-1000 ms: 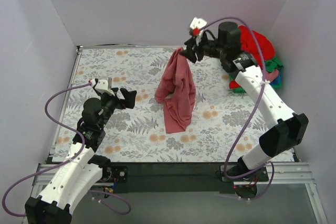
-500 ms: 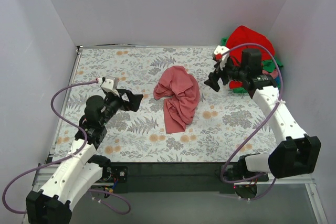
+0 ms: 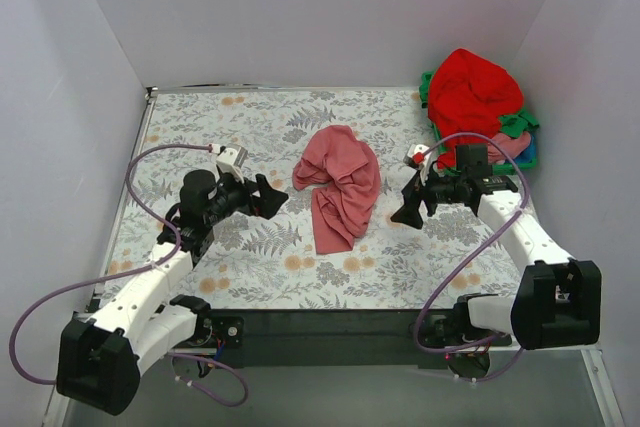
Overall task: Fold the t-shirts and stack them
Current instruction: Flatten the tshirt out
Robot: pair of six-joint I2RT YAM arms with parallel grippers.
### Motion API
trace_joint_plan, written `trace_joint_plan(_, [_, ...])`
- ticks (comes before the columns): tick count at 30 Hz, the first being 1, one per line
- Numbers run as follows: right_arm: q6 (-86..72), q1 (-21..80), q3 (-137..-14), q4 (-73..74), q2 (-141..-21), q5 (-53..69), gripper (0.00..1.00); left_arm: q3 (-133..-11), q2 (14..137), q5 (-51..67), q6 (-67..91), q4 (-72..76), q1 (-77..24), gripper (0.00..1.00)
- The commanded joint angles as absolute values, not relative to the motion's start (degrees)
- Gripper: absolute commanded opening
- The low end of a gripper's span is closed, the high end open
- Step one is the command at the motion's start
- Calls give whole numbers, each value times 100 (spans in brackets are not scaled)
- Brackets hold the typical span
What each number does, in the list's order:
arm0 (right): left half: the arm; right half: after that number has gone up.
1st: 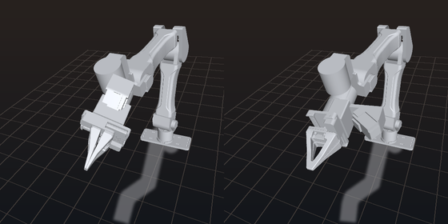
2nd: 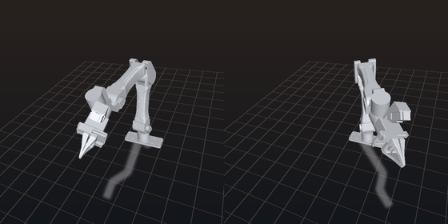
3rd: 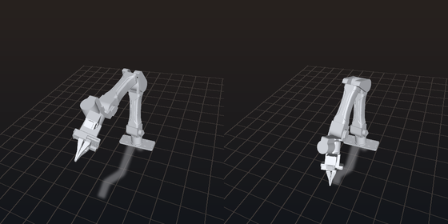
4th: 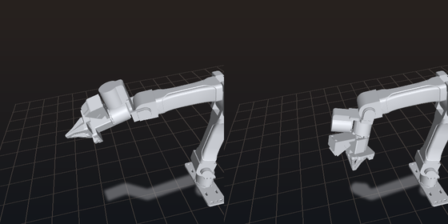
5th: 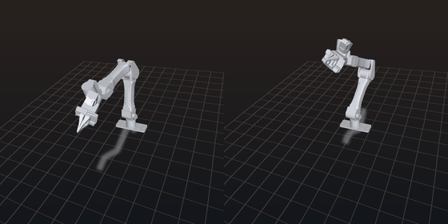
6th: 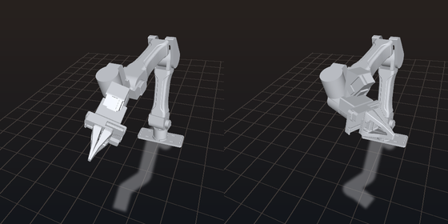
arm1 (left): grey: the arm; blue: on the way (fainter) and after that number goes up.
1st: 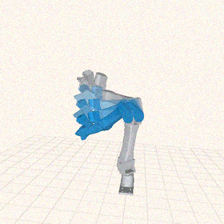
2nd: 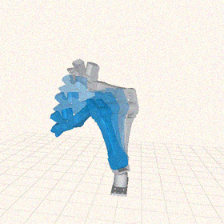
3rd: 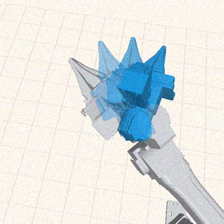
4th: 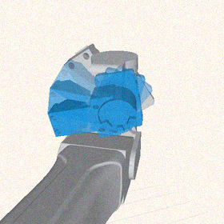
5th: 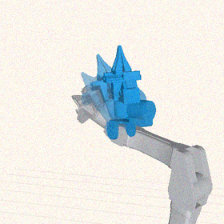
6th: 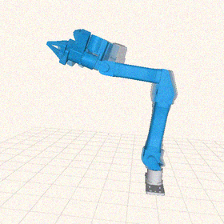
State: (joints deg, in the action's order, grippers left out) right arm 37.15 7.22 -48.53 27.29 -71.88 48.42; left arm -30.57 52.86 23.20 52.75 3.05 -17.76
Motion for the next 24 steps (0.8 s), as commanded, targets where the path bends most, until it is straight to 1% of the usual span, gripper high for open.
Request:
trace_joint_plan(1, [3990,589,-4536,2532,-6821,5254,96,-3331,5519,2382,5317,211,-1793,96])
trace_joint_plan(4, [3973,449,-4150,2198,-6654,5440,96,-3436,5747,2285,5317,114,-1793,96])
trace_joint_plan(10, [3929,159,-4148,2110,-6530,5423,96,-3568,5915,1811,5309,-104,-1793,96])
trace_joint_plan(15, [3911,123,-4104,2074,-6381,5493,96,-3691,6011,1583,5212,-263,-1784,96])
trace_joint_plan(24, [3850,62,-4069,2022,-6372,5520,96,-4016,6477,1468,5063,-431,-1793,94])
